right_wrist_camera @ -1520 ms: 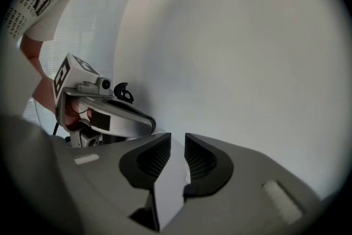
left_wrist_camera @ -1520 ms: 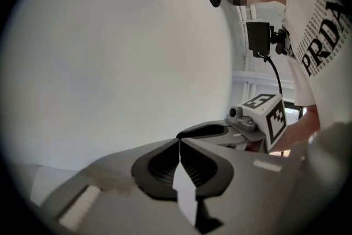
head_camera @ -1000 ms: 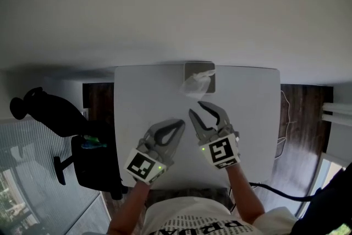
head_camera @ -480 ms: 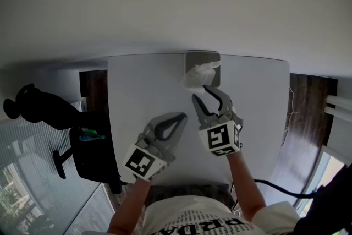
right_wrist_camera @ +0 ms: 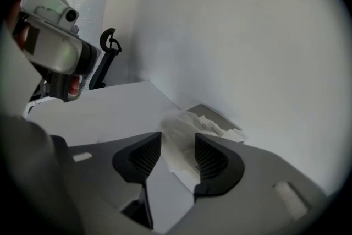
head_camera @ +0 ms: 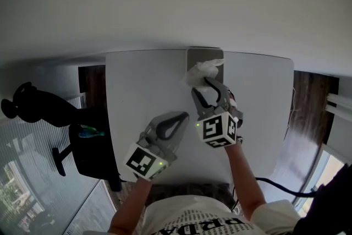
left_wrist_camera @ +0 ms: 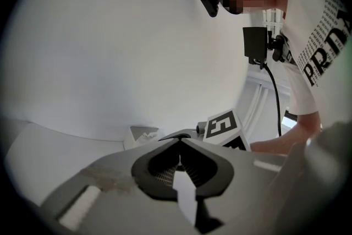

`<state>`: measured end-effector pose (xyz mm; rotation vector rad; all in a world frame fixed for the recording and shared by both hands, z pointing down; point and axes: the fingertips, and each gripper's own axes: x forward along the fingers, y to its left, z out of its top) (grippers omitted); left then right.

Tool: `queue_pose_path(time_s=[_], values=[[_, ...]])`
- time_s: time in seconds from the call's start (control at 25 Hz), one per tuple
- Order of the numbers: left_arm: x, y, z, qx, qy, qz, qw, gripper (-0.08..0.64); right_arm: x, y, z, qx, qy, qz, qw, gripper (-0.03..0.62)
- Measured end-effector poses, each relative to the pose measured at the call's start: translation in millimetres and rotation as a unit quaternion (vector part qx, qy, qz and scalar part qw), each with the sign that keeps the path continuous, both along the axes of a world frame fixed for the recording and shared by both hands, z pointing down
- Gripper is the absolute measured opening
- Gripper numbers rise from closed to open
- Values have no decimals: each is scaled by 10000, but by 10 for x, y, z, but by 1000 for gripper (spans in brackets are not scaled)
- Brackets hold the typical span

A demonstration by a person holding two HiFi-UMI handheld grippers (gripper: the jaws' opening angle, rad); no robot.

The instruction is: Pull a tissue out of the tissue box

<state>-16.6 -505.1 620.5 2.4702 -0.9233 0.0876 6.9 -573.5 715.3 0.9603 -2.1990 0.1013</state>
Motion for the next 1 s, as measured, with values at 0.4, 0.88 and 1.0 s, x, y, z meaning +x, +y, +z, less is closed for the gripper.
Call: queue_pose_path(time_s=[0.4,0.88,1.0], values=[[20,-1,72,-142,22,11,9999,-6,-19,-27,8,84,206,-159,9996,192],[112,26,23,-142,106,83,9998,-6,-87,99,-62,-215,-308,-52,9993,8],[104,18,26,-141,117,74,9998,-6,-89,100,-33,-296,-333,-30,9990,8]])
